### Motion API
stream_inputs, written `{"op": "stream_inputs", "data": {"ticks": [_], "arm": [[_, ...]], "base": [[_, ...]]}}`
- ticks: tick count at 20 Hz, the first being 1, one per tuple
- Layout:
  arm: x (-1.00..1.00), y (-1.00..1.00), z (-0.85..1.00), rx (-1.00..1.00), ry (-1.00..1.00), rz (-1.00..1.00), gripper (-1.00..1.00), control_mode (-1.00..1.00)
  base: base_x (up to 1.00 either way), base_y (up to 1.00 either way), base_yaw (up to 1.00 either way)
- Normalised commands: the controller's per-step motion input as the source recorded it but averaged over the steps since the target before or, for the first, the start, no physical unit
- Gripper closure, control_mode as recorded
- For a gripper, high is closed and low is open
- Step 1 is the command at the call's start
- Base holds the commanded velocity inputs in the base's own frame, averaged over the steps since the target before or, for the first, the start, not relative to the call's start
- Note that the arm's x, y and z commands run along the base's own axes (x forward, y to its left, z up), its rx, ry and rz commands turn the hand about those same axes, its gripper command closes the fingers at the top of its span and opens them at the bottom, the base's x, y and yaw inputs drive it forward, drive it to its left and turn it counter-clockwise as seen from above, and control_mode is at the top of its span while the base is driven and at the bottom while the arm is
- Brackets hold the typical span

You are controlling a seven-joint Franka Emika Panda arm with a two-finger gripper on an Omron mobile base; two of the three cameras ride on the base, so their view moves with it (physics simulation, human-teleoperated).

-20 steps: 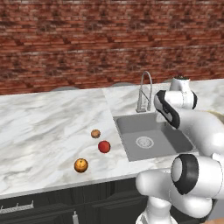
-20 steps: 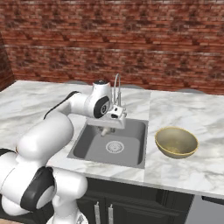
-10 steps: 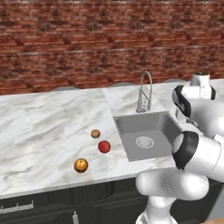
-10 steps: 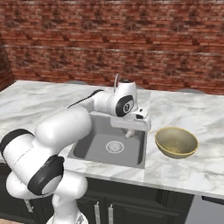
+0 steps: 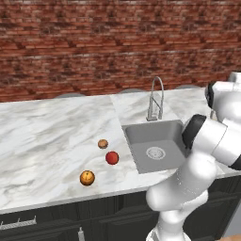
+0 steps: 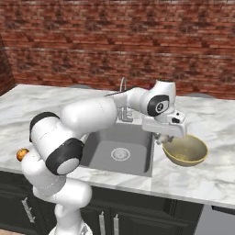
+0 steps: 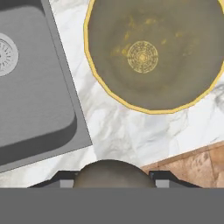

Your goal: There is a mixed pile of frozen fruits and vegetables on the counter. Locate all the frozen vegetables and place the items in a bowl on the counter. Take all the frozen fruits and defrost them in a running sink.

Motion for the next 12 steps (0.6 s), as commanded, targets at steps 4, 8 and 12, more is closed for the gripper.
{"op": "stream_inputs", "data": {"ticks": [4, 8, 12], "arm": [[0.17, -0.49, -0.11, 0.17, -0.02, 0.01, 1.0, -1.0], [0.26, -0.23, -0.18, 0.1, -0.01, 0.06, 1.0, -1.0], [0.42, -0.26, -0.18, 0.05, 0.02, 0.06, 1.0, -1.0]], "base": [[0.0, 0.0, 0.0], [0.0, 0.0, 0.0], [0.0, 0.0, 0.0]]}}
